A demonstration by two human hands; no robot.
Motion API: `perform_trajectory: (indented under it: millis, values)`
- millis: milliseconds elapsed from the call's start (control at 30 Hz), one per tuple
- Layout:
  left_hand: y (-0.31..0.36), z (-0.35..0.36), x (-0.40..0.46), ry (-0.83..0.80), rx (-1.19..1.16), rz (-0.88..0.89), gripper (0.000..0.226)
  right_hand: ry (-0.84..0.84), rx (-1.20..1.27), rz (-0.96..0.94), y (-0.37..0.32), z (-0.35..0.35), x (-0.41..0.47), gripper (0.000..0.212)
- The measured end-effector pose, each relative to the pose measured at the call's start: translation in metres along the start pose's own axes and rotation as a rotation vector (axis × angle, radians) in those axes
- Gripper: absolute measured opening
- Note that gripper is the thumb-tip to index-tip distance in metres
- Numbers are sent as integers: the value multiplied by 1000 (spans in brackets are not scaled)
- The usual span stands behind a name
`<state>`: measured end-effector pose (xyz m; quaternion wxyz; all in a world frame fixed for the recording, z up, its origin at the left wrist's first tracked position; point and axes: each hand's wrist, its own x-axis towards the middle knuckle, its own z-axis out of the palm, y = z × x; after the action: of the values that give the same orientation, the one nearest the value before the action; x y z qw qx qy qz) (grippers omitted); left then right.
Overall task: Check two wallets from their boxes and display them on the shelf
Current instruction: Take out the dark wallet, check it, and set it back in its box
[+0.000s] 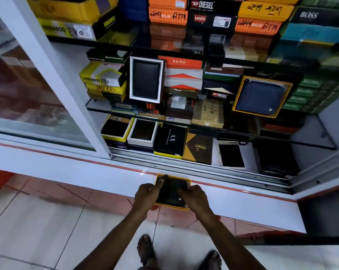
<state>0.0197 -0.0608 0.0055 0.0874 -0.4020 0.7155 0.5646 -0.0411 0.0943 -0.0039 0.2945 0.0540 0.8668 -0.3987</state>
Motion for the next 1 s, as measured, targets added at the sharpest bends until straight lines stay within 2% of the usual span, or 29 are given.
perform_trajectory:
  millis: [200, 267, 333, 400, 467, 533, 600, 667, 733, 800, 867, 1000]
  values:
    - [10, -7, -5, -73, 7, -26, 41, 100, 163, -8, -11, 0, -4, 24]
    - [15, -10, -6, -61, 59, 7, 41, 81, 265, -31, -11, -7, -7, 15]
    - [24, -10, -7, -50, 121, 57, 48, 50, 397, -73, -13, -18, -15, 16]
    - [37, -9, -9, -103, 77, 31, 50, -6, 553, -113, -20, -30, -27, 26]
    - [49, -12, -9, -183, -18, -32, 52, -96, 630, -178, -30, -46, -43, 27]
    - [59, -15, -6, -304, -153, -23, 54, -148, 614, -262, -39, -65, -56, 27]
    - [70, -18, -6, -406, -277, 11, 47, -76, 551, -334, -43, -86, -58, 30]
    - [80, -22, -10, -510, -337, 25, 37, 3, 373, -463, -44, -105, -51, 21]
    - [91, -26, -15, -652, -333, 7, 42, -50, 193, -579, -48, -119, -44, 22]
    - [102, -30, -21, -779, -268, 20, 52, -157, 146, -632, -54, -129, -44, 31]
    - [112, -30, -27, -844, -239, 38, 50, -223, 130, -680, -60, -137, -48, 32]
    - [128, -26, -45, -902, -200, 99, 40, -253, 92, -749, -67, -148, -56, 19]
